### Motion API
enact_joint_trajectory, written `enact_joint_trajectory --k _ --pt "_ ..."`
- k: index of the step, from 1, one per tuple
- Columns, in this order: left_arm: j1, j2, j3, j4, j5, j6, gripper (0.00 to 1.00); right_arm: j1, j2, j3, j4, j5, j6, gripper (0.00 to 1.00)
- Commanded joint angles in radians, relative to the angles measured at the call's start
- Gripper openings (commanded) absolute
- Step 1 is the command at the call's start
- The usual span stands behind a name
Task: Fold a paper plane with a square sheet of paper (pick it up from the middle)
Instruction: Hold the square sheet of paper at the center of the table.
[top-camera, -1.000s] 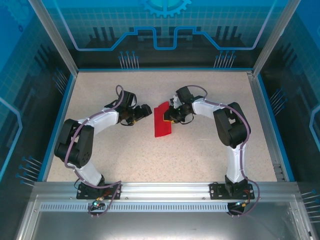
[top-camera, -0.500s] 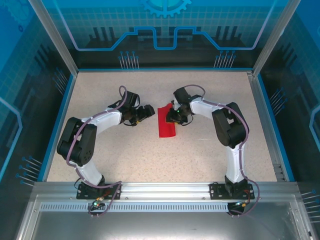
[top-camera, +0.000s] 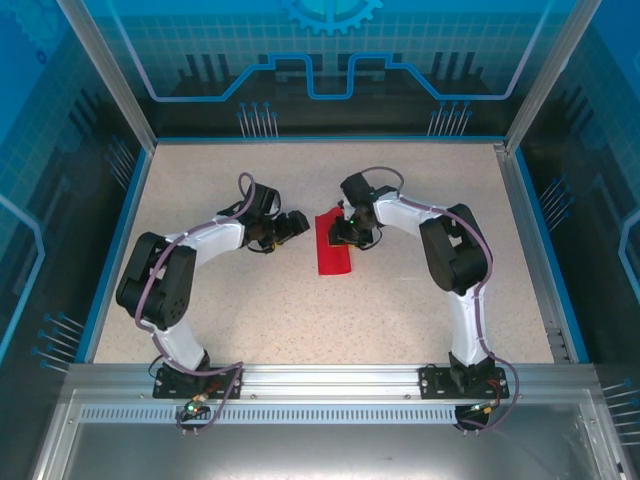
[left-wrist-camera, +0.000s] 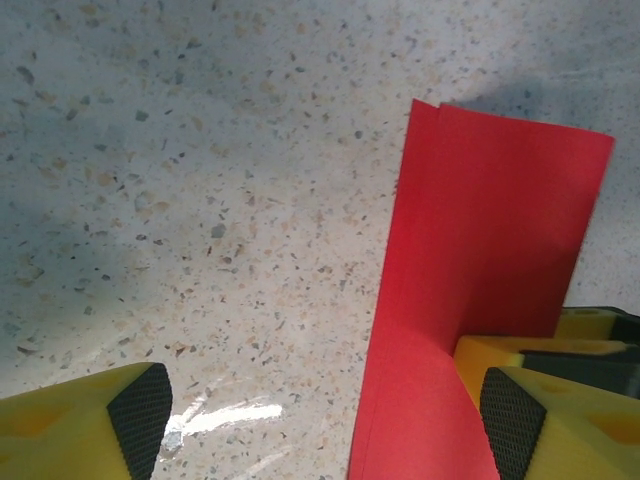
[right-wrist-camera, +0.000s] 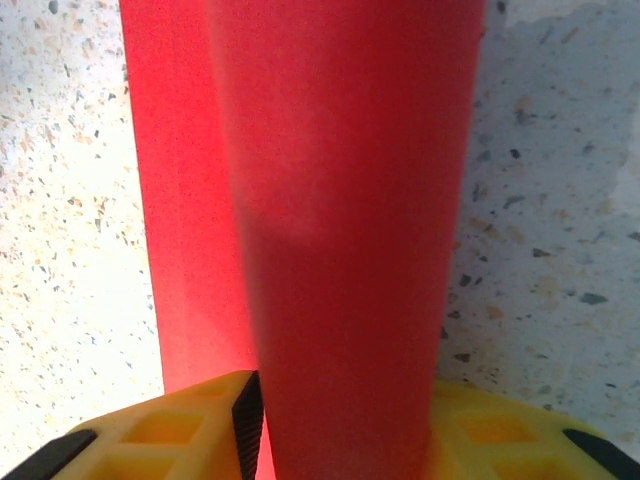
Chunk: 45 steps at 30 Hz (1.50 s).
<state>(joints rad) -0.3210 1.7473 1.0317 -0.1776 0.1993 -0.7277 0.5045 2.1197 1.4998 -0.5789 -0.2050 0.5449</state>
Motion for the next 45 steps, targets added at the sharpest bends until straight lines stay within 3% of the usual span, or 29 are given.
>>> enact_joint_trajectory --k 1,8,23,29,38,45 --pt "-0.010 0.011 0.020 0.013 0.012 -0.034 0.84 0.021 0.070 -0.003 -0.065 0.074 -0.027 0.43" --pt "-0.010 0.020 0.015 0.038 0.013 -0.039 0.84 0.041 0.111 0.012 -0.105 0.133 -0.045 0.45" --pt "-0.010 0.099 0.031 0.156 0.100 -0.058 0.70 0.053 0.143 0.091 -0.211 0.176 -0.034 0.47" --pt "-0.010 0.129 0.040 0.190 0.144 -0.076 0.58 0.053 0.149 0.106 -0.225 0.165 -0.012 0.48" --pt "-0.010 0.179 0.077 0.219 0.232 -0.078 0.30 0.058 0.170 0.128 -0.246 0.158 -0.001 0.50" --pt "-0.021 0.208 0.102 0.216 0.262 -0.078 0.20 0.062 0.177 0.135 -0.260 0.171 0.011 0.50"
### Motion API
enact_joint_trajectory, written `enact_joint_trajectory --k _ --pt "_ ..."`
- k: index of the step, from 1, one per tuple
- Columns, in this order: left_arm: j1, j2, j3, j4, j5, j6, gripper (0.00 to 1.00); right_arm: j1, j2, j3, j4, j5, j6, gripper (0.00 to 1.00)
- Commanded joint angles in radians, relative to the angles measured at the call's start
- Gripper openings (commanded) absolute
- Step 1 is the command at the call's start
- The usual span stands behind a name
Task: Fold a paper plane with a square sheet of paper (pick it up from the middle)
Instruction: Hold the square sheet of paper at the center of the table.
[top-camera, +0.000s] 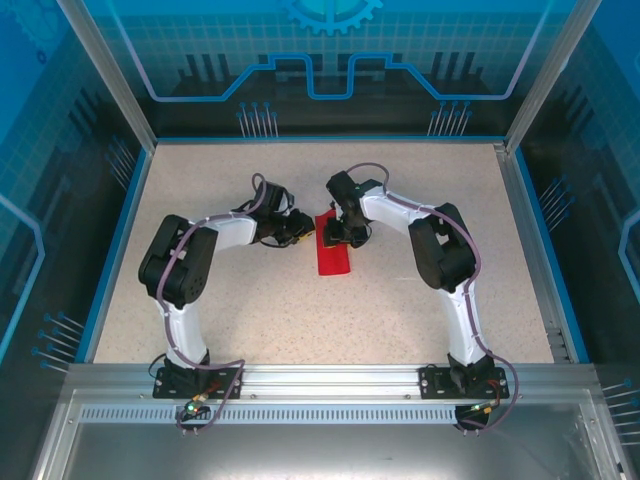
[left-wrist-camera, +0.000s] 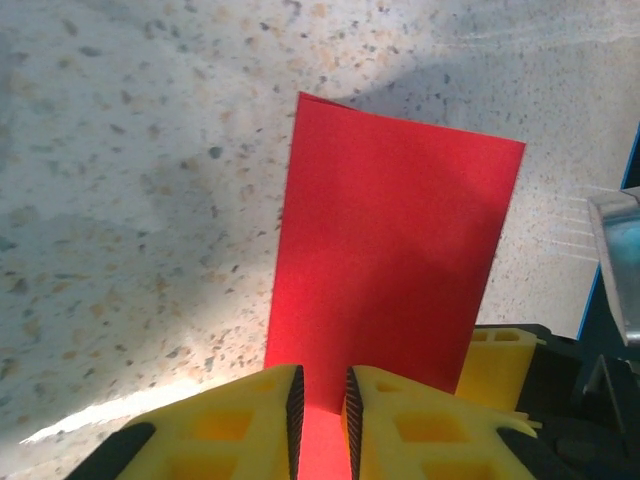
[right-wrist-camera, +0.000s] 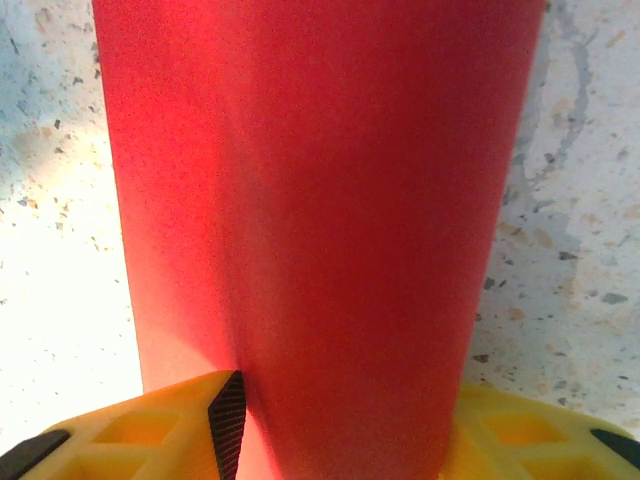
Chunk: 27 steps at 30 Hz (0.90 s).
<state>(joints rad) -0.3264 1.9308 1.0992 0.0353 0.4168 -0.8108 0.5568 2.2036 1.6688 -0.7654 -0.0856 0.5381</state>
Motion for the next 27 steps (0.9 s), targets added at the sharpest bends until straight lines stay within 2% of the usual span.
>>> enact_joint_trajectory --k 1,27 --pt "-0.019 0.029 0.040 0.002 0.047 0.007 0.19 0.009 0.094 -0.032 -0.077 0.051 0.022 0.50" --pt "-0.040 0.101 0.087 -0.062 0.052 0.025 0.05 0.011 0.117 -0.023 -0.089 0.056 0.033 0.49"
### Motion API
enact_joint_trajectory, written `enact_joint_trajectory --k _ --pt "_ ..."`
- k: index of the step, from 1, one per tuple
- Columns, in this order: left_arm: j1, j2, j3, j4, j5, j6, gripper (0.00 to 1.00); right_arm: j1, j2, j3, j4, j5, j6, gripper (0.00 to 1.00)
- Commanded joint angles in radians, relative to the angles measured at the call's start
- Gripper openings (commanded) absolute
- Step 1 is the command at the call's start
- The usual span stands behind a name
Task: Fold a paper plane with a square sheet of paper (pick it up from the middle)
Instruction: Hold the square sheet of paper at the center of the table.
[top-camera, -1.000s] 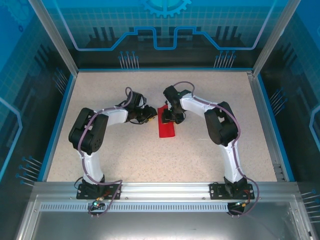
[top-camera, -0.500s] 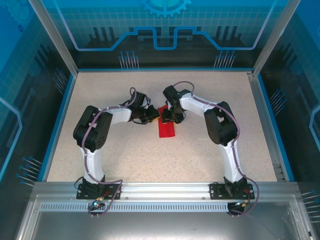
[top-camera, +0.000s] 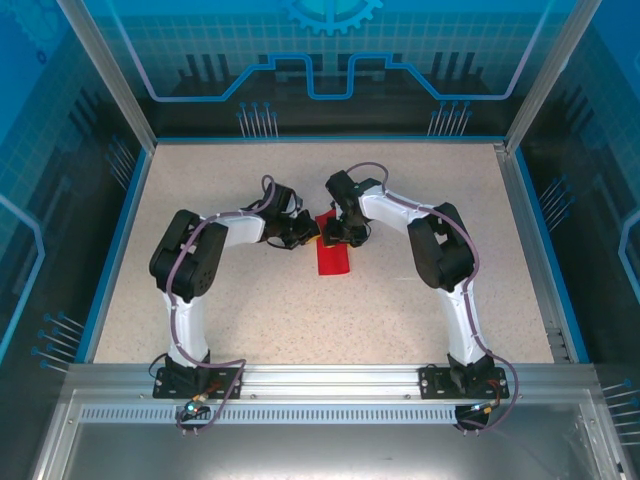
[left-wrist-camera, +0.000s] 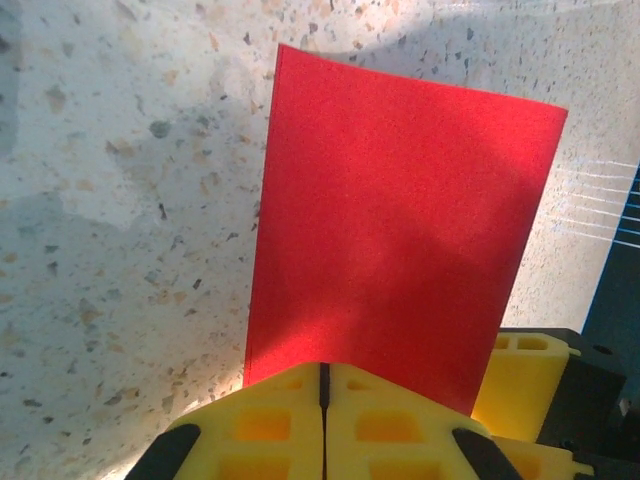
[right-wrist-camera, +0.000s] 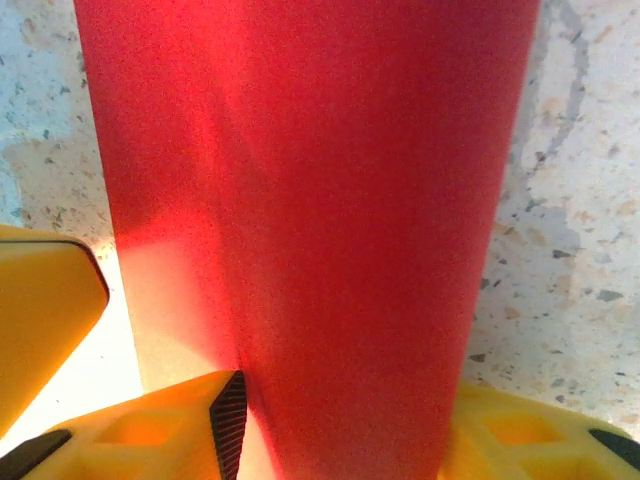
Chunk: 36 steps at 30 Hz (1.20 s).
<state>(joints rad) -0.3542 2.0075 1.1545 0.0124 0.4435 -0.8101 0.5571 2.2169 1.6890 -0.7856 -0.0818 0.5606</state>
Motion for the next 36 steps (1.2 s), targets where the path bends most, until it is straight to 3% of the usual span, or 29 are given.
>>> enact_joint_trajectory --k 1,19,32,36 --pt "-0.013 0.028 0.038 -0.045 0.026 0.027 0.05 0.010 0.105 -0.043 -0.069 0.053 0.012 0.49" --pt "-0.019 0.057 0.063 -0.173 -0.041 0.065 0.02 0.013 0.098 -0.031 -0.066 0.027 0.021 0.49" --pt "-0.019 0.074 0.084 -0.238 -0.062 0.109 0.00 -0.072 -0.189 -0.172 0.132 -0.109 0.005 0.57" --pt "-0.019 0.077 0.102 -0.256 -0.065 0.127 0.00 -0.086 -0.212 -0.179 0.159 -0.179 -0.072 0.52"
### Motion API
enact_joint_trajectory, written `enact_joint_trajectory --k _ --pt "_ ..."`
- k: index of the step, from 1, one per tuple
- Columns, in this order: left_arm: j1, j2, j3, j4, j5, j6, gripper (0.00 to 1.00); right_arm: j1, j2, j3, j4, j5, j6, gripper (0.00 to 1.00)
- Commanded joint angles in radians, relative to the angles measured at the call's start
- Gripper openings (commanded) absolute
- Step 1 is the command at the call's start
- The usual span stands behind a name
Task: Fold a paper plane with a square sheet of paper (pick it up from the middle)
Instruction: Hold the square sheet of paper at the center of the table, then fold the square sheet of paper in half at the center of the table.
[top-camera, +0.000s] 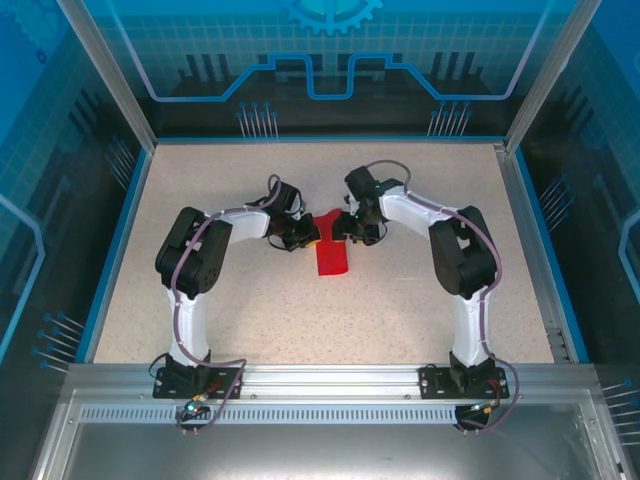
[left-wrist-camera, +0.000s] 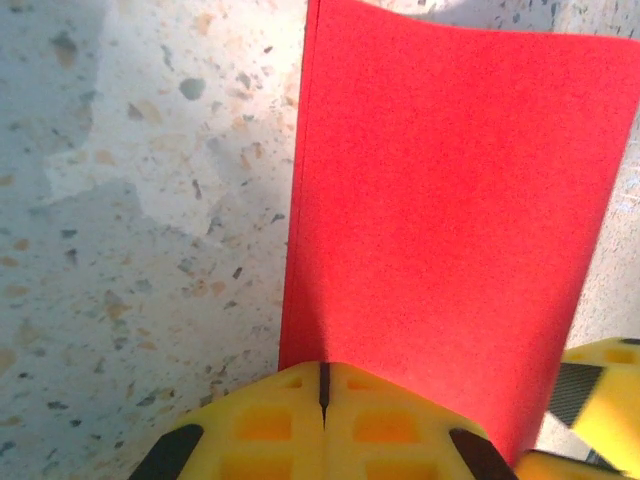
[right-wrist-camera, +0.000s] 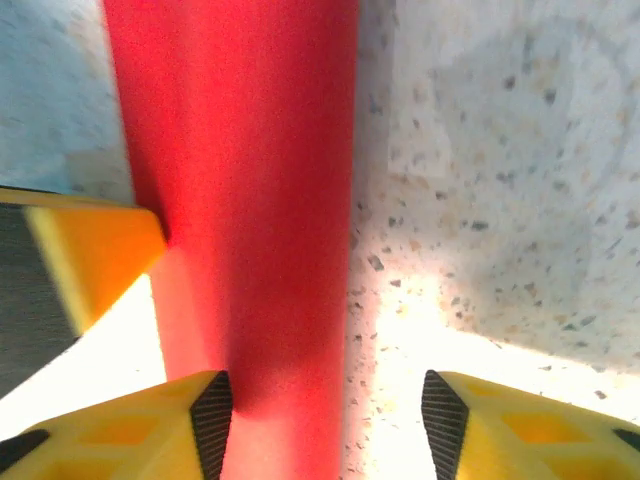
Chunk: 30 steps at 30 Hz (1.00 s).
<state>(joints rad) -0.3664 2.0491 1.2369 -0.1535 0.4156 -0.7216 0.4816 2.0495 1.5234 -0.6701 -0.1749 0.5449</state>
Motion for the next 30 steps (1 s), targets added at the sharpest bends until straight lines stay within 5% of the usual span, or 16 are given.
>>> enact_joint_trajectory --k 1,12,30 --pt "-0.006 0.037 0.024 -0.096 -0.039 0.044 0.00 -0.016 -0.056 -0.027 0.073 -0.122 -0.058 0.50" --pt "-0.006 0.052 0.039 -0.116 -0.037 0.059 0.00 -0.005 0.018 -0.007 0.148 -0.256 -0.019 0.25" --pt "-0.006 0.078 0.049 -0.178 -0.073 0.054 0.00 -0.099 0.100 -0.094 0.200 -0.214 0.022 0.22"
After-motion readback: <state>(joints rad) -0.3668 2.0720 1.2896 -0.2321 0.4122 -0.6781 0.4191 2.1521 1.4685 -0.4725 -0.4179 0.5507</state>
